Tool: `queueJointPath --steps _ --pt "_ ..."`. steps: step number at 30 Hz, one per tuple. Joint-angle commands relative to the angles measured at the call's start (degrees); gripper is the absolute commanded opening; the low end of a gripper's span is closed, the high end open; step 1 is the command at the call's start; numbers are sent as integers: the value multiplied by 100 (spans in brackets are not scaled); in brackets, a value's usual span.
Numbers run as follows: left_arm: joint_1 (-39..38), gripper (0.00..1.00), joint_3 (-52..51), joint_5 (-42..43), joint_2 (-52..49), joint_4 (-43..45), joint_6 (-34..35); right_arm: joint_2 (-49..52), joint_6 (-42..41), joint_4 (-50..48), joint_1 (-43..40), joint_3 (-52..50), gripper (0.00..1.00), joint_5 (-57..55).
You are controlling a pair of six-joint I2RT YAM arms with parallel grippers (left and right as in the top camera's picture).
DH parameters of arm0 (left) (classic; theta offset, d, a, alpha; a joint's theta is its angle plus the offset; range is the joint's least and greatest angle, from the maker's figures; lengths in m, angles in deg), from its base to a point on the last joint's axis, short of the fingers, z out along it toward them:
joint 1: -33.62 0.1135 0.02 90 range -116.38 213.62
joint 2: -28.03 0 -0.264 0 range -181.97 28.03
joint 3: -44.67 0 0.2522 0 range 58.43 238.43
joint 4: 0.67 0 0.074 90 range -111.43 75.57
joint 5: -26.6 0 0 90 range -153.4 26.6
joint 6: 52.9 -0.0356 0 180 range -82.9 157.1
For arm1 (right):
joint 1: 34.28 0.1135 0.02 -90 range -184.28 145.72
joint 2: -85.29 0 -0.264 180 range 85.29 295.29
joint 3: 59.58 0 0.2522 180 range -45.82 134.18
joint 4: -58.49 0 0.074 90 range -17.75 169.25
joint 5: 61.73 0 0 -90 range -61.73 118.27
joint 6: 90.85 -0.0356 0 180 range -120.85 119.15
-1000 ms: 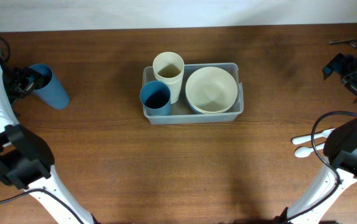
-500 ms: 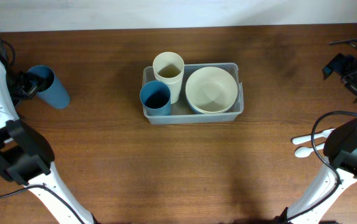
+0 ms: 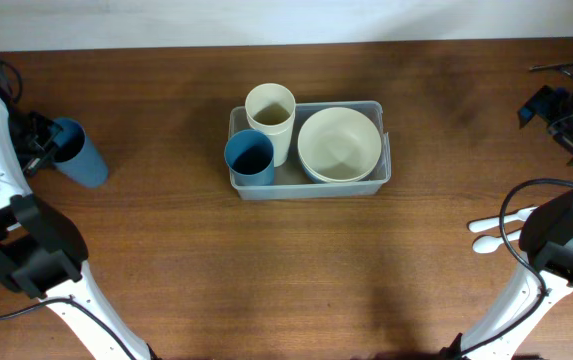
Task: Pack container
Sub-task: 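Move the left gripper to the second blue cup and grasp it, then lift the blue cup and carry it right over the first blue cup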
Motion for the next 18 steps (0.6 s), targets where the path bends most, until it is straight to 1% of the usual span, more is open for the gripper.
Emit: queueJointPath --steps 1,5,10,13,16,18 --pt "37 1 -48 -133 -81 -68 -11 -61 -48 -4 -37 -24 99 -92" --pt "37 1 79 -136 -50 -247 -11 -61 -48 -4 -37 -24 99 -92" --pt "37 1 754 -111 -9 -710 -44 -61 -48 -4 -37 -24 99 -92" --pt "31 2 1259 549 142 -706 -708 -61 -48 -4 -35 -24 99 -92" --pt "28 2 1609 1320 452 -706 -1027 -61 -48 -4 -37 -24 99 -92" --pt "-48 2 1749 1727 870 -704 -1296 -61 -48 -4 -37 -24 99 -92"
